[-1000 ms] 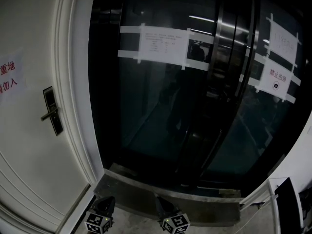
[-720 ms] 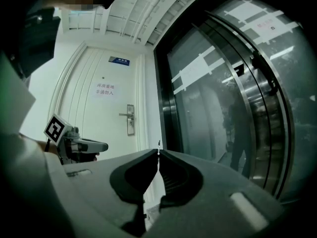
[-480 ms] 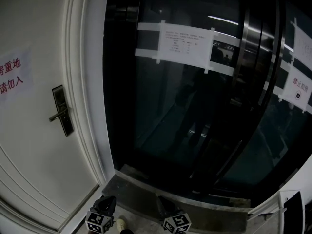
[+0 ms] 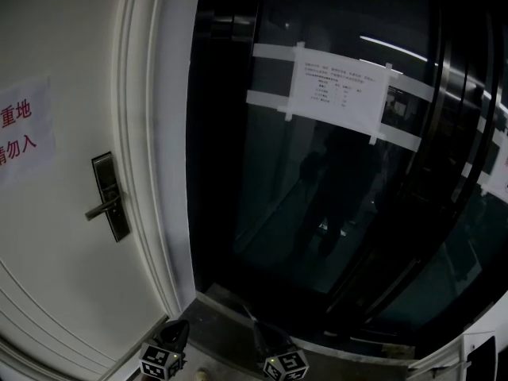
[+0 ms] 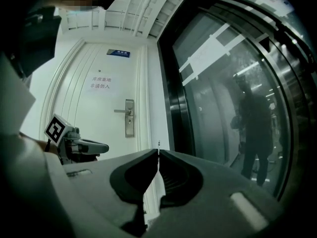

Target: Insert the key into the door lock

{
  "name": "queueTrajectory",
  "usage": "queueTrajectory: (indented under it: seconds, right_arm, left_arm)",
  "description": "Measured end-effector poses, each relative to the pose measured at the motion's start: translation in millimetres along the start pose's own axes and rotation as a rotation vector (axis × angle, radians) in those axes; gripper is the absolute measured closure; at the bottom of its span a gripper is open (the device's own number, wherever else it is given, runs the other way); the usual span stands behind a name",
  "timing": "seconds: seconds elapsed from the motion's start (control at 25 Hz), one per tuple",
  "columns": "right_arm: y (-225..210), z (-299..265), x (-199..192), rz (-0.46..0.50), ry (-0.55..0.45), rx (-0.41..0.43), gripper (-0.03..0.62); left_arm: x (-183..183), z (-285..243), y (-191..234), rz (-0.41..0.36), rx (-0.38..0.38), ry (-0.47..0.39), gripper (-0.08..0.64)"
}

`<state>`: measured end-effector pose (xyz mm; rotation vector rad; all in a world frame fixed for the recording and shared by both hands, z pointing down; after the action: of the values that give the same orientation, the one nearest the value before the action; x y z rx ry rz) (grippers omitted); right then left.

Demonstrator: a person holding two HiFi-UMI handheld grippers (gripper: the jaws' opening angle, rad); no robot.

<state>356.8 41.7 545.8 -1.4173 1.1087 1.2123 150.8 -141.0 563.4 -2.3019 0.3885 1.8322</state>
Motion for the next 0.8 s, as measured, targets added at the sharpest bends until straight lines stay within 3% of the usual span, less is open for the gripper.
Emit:
queueTrajectory:
  seconds: [0.16,0.36,0.56,0.8]
  right_arm:
    - [0.2,-37.9,8.5,0.027,0.007,0.012,0.582]
    - [4.6,-82.9,19.1,0.059,0.01,0.049,0.582]
    - [4.3,-133.2,3.1,0.155,0.018,0.109,0.582]
    - [25.6,-189.1,21.6,0.298,0.0,0.192,0.581]
  left_arm:
    - [16.9,-9.8,25.8,0.001,0.005,-0.009,0.558]
    - [12.4,-21.9,63.9,0.012,0.035,-0.005,0.558]
    - [19.7,-26.2,94.4,0.047,0.044,0.02,0.558]
    - [21.9,-31.1,134.3,0.041,0.089,-0.024,0.558]
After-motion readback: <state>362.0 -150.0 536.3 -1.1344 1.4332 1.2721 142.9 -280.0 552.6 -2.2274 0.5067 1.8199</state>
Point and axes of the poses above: the fingertips, and each gripper's own axes: z backward along the fingers, y to its left, x out of its top, the point moved 9 cm from there along z, backward along the fingers, and after that the axes turned 5 degrees about y, right-handed, at the moved point
